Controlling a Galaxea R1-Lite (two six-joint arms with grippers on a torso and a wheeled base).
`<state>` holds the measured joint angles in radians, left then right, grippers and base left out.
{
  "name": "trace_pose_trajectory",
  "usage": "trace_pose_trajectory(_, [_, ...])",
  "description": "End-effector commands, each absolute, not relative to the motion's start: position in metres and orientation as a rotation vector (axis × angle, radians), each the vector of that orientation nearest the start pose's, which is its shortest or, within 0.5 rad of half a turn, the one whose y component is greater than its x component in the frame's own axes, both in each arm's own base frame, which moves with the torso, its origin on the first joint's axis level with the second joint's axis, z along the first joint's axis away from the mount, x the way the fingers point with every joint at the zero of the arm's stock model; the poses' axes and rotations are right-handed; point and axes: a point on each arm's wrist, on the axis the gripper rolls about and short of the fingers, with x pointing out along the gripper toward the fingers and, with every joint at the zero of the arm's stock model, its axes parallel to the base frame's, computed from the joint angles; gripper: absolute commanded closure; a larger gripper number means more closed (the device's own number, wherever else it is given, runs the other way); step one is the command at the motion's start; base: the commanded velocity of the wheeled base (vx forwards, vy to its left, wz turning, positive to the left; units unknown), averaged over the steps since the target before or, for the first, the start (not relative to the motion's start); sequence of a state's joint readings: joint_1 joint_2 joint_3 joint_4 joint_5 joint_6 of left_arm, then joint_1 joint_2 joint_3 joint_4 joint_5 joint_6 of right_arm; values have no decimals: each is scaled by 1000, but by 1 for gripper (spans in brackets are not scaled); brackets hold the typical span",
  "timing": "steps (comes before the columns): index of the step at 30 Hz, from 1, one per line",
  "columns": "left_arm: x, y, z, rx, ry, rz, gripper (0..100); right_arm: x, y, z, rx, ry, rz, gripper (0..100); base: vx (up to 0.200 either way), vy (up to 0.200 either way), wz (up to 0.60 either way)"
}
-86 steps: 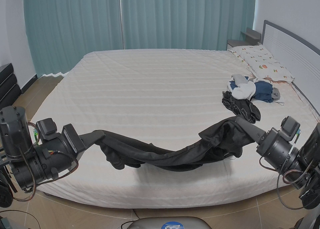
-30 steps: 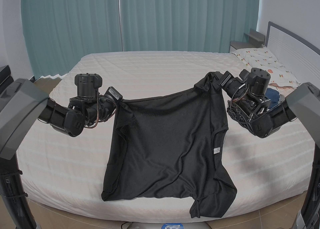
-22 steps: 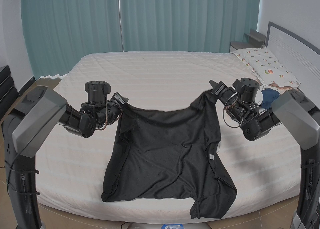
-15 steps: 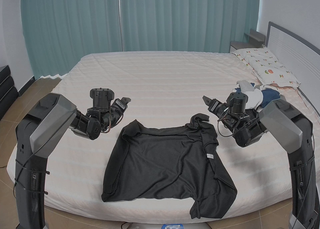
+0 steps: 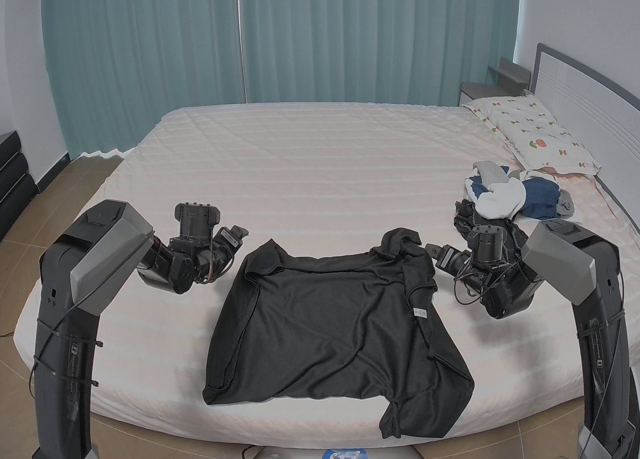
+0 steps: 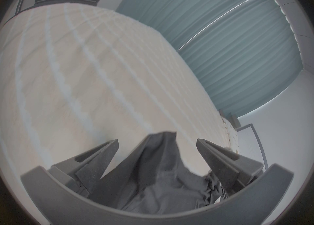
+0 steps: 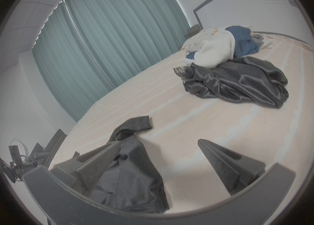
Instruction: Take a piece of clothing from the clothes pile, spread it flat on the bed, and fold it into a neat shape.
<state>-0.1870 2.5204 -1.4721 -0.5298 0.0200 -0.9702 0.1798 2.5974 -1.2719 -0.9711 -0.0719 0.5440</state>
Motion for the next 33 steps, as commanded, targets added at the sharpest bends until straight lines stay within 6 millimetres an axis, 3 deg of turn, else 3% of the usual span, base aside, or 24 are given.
trace_pose_trajectory(1, [442, -73, 28, -950, 615, 68, 0, 451, 84, -49, 499, 451, 46, 0, 0, 0, 0])
trace_pose_trajectory(8, [427, -65, 29, -1095, 644, 38, 0, 457, 95, -61, 503, 475, 102, 0, 0, 0, 0])
trace_pose_trajectory(9, [426, -65, 28, -1097, 642, 36, 0, 458, 95, -64, 504, 483, 109, 100, 0, 0, 0])
trace_pose_trajectory(15, [419, -64, 25, -1098, 635, 32, 0, 474, 94, -60, 517, 427, 111, 100, 0, 0, 0])
trace_pose_trajectory(19, [414, -63, 22, -1098, 635, 32, 0, 497, 88, -36, 553, 324, 120, 100, 0, 0, 0])
trace_pose_trajectory(25, [408, -62, 19, -1095, 651, 42, 0, 553, 72, 26, 578, 81, 49, 100, 0, 0, 0])
trace_pose_trajectory(33, [407, -62, 16, -1094, 659, 48, 0, 557, 70, 9, 562, 116, 40, 100, 0, 0, 0])
